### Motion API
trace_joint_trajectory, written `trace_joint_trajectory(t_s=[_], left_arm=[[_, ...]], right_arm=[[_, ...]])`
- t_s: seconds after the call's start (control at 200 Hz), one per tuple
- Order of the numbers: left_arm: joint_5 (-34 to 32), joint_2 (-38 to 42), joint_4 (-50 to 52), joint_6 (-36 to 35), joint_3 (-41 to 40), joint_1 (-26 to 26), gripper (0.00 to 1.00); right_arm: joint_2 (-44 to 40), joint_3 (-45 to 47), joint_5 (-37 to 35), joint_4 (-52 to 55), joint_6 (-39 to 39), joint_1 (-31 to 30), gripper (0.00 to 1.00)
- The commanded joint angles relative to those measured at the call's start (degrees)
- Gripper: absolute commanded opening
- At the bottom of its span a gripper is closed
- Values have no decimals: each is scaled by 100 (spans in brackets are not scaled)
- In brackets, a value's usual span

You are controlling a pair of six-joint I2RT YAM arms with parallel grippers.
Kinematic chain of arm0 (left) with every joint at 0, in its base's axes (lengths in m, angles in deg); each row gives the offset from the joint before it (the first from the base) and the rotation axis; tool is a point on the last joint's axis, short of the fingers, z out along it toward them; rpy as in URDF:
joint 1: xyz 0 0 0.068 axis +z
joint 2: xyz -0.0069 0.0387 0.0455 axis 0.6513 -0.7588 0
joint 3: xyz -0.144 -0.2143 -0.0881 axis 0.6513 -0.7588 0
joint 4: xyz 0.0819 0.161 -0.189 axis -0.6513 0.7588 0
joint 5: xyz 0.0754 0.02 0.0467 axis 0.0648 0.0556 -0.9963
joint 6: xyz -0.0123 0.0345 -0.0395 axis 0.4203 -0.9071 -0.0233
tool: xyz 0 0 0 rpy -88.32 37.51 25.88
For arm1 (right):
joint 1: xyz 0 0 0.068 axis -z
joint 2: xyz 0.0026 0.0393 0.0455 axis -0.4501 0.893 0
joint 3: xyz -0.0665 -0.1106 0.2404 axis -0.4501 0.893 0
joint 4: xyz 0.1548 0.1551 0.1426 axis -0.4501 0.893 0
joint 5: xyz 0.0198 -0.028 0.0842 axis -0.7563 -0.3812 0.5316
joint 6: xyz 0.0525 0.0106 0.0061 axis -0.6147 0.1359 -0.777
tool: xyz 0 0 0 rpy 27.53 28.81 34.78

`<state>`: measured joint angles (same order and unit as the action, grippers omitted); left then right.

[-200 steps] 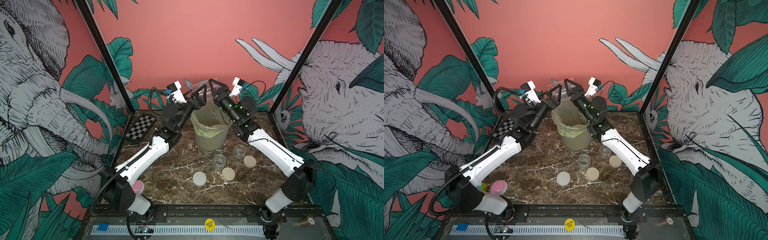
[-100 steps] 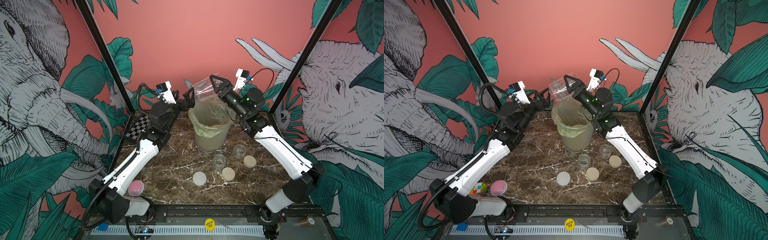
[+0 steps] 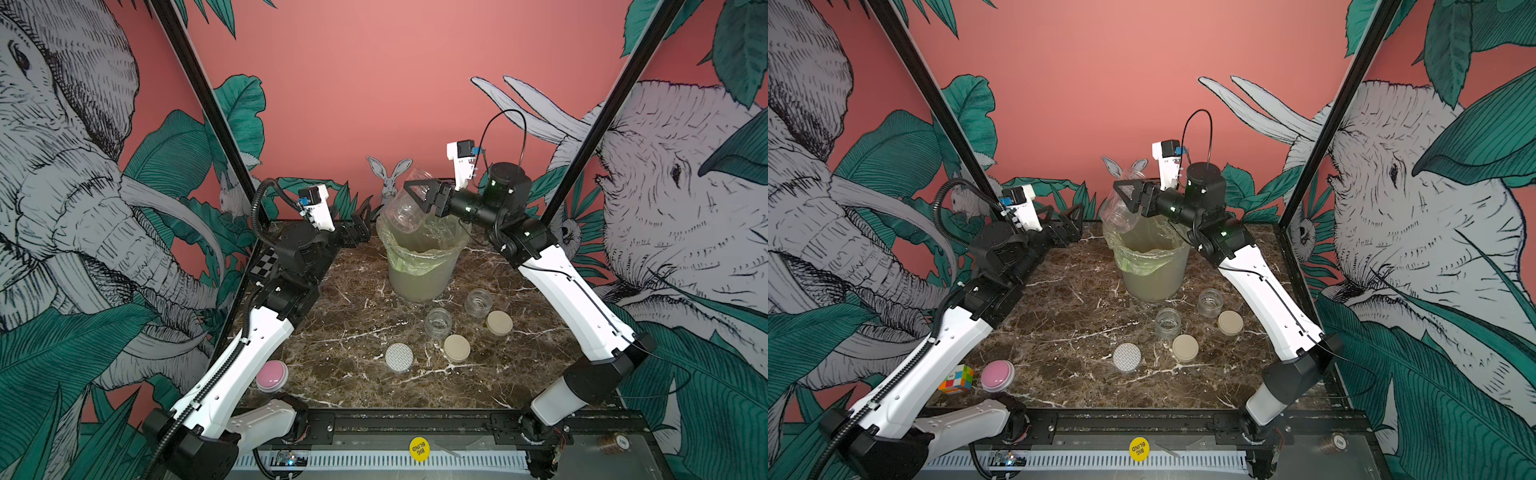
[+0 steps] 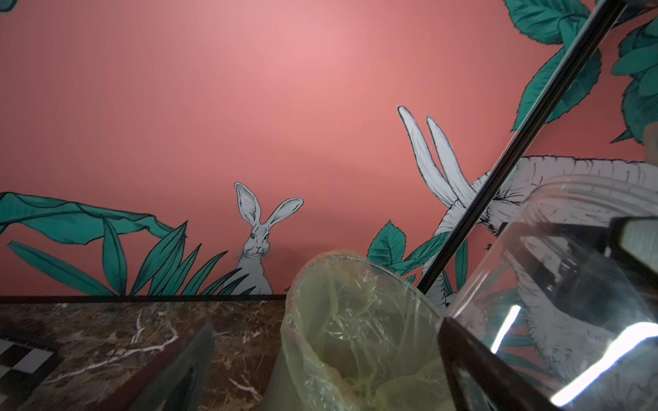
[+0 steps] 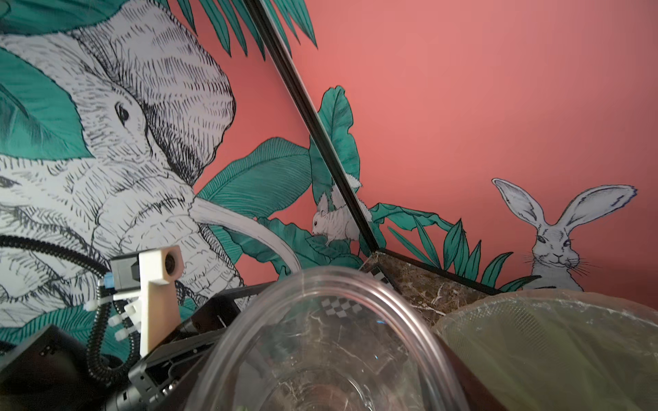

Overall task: Empty moldy rice from jars
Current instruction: Place the jar at the center of the board.

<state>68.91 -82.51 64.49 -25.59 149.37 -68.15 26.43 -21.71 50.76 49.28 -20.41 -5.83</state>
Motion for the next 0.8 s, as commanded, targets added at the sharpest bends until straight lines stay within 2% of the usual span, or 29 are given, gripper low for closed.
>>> trace_joint_trajectory(t_s=[0.0, 0.275, 0.375, 0.51, 0.795], left_arm=[[-178, 331, 679, -190, -223, 59, 100], [-566, 1079, 1403, -111, -951, 173, 100], [-702, 1372, 1679, -108, -1141, 193, 99], [-1030, 1741, 2147, -60, -1294, 211, 100], [-1092, 2451, 2661, 333, -1844, 211, 99]], right_arm=[[42, -96, 561, 498, 758, 19, 36], [129, -371, 1551, 1708, 2152, -62, 37], [125, -402, 1646, 2073, 2626, -190, 39], [19, -241, 1558, 2270, 3224, -424, 39], [-460, 625, 541, 1994, 3929, -1043, 40]])
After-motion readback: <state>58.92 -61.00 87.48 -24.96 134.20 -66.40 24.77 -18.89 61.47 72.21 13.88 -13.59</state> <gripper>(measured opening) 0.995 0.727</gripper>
